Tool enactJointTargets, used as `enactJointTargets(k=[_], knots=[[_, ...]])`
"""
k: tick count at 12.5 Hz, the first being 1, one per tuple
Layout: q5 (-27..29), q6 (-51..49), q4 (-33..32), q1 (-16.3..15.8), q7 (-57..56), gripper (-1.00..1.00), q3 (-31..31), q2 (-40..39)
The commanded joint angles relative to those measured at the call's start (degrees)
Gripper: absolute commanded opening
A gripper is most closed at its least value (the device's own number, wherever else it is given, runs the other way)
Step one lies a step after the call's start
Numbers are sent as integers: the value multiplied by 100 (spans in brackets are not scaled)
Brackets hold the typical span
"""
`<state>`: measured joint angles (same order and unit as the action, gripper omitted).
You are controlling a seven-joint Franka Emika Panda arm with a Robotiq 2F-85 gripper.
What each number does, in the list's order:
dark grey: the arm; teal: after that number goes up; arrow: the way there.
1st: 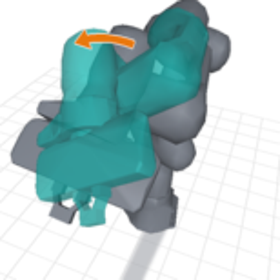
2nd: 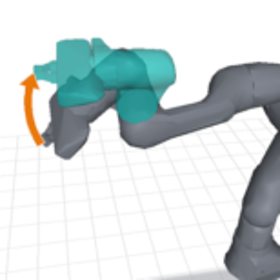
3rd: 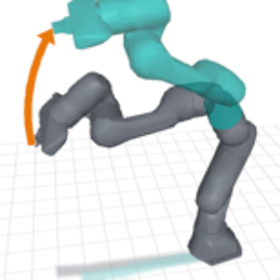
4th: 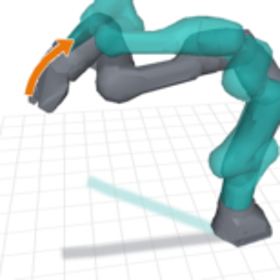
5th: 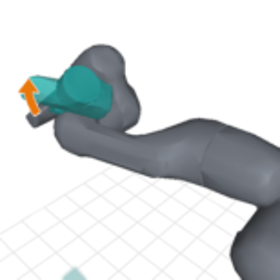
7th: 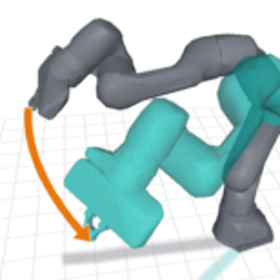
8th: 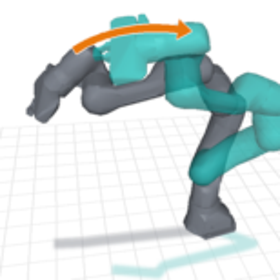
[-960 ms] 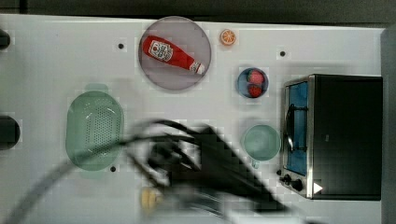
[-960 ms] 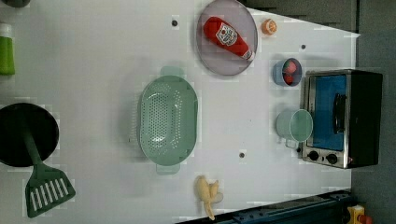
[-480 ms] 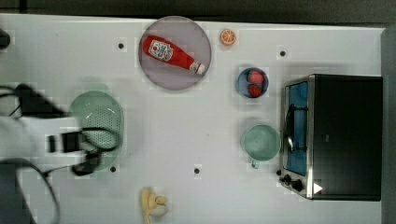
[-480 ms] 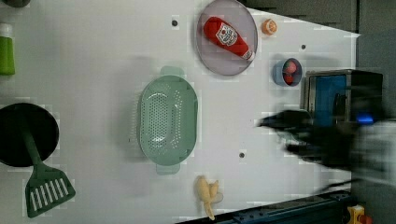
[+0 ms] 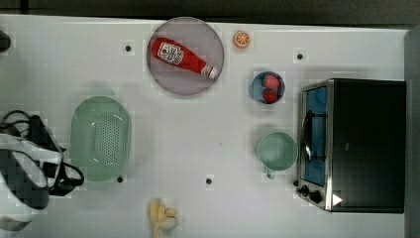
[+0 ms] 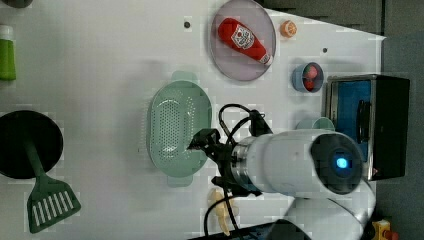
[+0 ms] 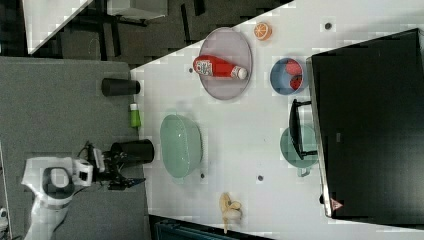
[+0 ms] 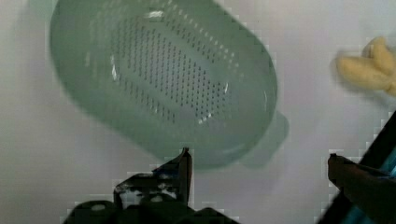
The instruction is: Drag strainer left to right.
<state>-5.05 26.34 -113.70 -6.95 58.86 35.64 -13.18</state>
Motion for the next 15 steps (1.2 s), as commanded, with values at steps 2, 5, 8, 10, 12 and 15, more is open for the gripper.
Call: enactJointTargets(k=[2, 5, 8, 10, 12, 15], knots=[[-586, 694, 203, 207, 2584, 100, -95, -702], [-947, 1371, 189, 207, 2756, 100, -171, -1534], [-1101, 2279, 61, 207, 2756, 100, -417, -2082], [-1111, 2636, -157, 210, 2755, 100, -610, -2142], [-1151, 2750, -375, 212, 2738, 100, -815, -2123], [-1259, 3023, -614, 230, 2724, 100, -1008, -2102]])
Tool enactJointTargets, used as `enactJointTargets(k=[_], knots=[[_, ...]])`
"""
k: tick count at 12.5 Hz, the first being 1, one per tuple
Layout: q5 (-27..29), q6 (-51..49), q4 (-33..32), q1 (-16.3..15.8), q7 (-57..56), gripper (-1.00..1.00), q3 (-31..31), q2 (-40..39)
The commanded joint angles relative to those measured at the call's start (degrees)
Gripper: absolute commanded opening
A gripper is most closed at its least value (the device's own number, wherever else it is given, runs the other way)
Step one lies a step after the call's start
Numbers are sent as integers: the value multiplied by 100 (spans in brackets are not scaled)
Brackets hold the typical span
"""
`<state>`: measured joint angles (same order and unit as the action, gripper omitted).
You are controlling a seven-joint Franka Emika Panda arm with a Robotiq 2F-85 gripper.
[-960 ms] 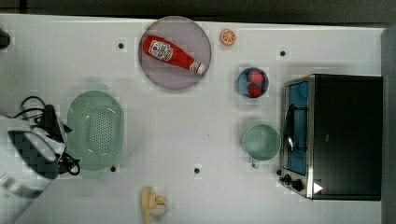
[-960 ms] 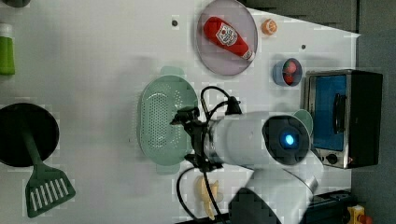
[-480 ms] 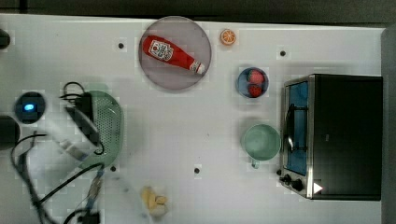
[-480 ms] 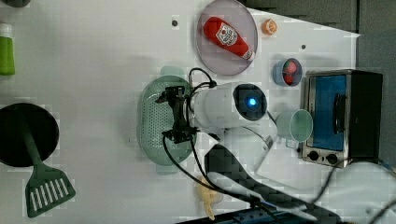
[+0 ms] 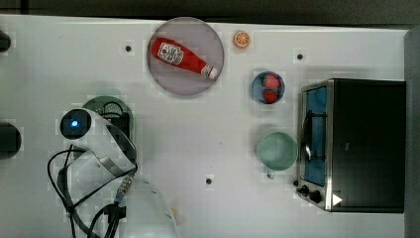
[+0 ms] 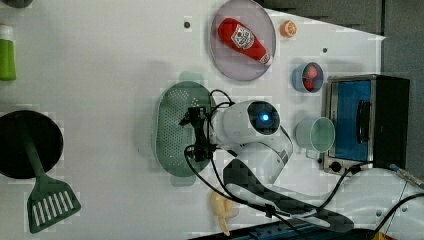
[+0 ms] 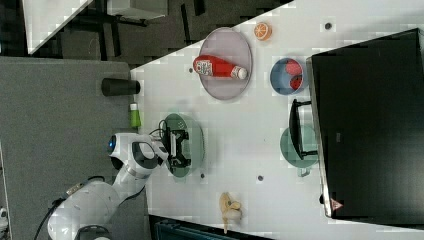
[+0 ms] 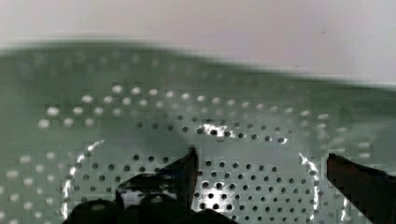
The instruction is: Drag strainer left to right.
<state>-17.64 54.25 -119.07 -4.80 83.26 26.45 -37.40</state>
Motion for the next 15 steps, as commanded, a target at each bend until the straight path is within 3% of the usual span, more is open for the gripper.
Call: enactJointTargets(k=[1, 9, 15], knots=[[0, 269, -175, 49, 285, 100, -111, 360], [-3, 597, -1234, 732, -73, 100, -178, 1107], [-2, 1083, -1650, 1128, -957, 100, -625, 1286]])
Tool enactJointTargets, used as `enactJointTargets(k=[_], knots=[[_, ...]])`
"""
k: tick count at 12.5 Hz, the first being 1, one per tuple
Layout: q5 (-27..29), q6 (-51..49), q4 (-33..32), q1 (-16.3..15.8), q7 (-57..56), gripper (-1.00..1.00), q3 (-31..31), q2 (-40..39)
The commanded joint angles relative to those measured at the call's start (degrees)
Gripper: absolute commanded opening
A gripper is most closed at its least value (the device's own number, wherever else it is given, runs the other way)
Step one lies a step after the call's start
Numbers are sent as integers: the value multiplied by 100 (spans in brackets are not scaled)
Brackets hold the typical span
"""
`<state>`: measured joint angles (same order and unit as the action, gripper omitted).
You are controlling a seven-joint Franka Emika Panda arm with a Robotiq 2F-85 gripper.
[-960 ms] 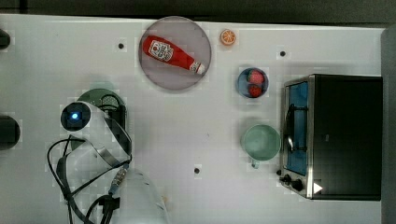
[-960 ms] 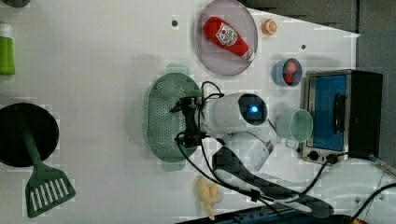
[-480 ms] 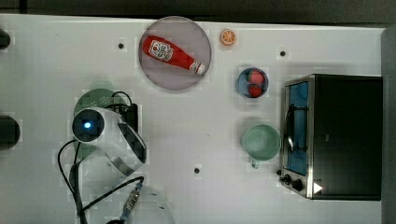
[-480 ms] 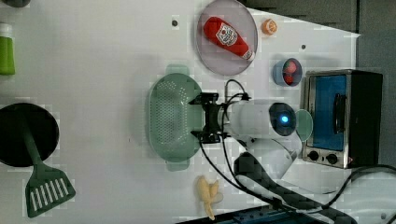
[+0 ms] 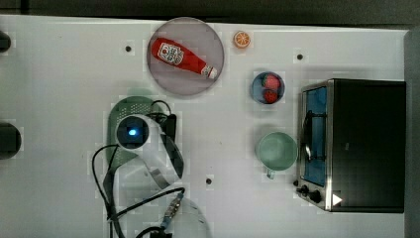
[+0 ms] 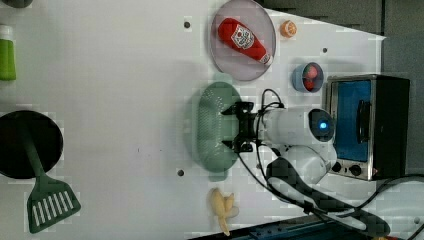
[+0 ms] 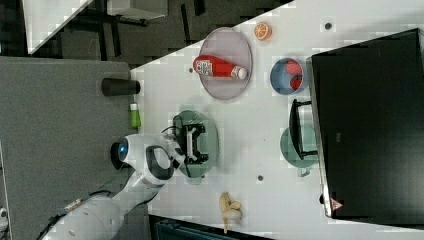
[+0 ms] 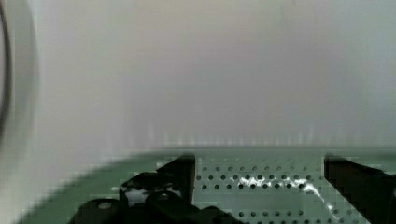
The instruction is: Drag strainer left to right.
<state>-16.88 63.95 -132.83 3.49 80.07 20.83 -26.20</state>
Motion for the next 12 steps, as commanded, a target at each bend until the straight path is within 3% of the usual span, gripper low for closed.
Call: enactJointTargets(k=[1, 12], knots=[[-78, 113, -299, 339, -846, 100, -162, 186], [-78, 264, -409, 523, -2539, 100, -1614, 329]])
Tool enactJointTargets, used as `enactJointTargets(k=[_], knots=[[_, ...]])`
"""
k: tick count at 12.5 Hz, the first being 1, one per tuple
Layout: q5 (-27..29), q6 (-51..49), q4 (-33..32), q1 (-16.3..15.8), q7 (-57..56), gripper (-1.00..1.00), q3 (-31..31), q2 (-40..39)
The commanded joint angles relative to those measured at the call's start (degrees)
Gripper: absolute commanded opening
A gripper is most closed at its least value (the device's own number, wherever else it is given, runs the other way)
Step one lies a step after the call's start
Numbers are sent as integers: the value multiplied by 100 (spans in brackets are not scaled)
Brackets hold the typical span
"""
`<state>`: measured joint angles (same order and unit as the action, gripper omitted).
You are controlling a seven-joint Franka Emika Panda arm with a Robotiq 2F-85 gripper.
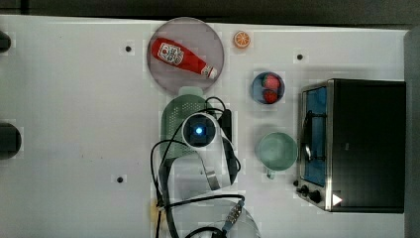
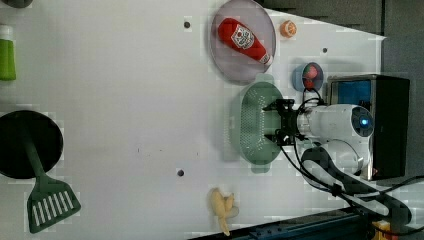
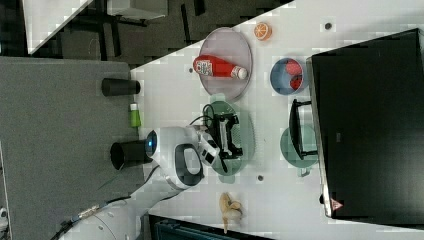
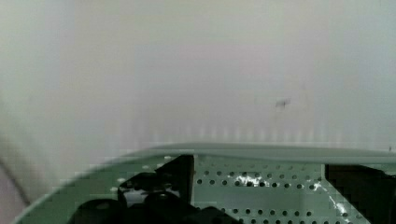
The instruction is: Drag strainer left to right.
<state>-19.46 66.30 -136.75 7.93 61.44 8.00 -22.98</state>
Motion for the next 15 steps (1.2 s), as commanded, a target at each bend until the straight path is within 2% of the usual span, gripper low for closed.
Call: enactJointTargets(k=[1, 6, 8, 12, 15], knots=[[178, 45, -17, 85, -767, 100, -459, 7], [179, 129, -21, 101, -1032, 100, -964, 6], [178, 172, -21, 103, -1476, 100, -1023, 7], [211, 96, -82, 105, -2498, 100, -645, 550], [223, -733, 20, 105, -2500, 100, -245, 1396]])
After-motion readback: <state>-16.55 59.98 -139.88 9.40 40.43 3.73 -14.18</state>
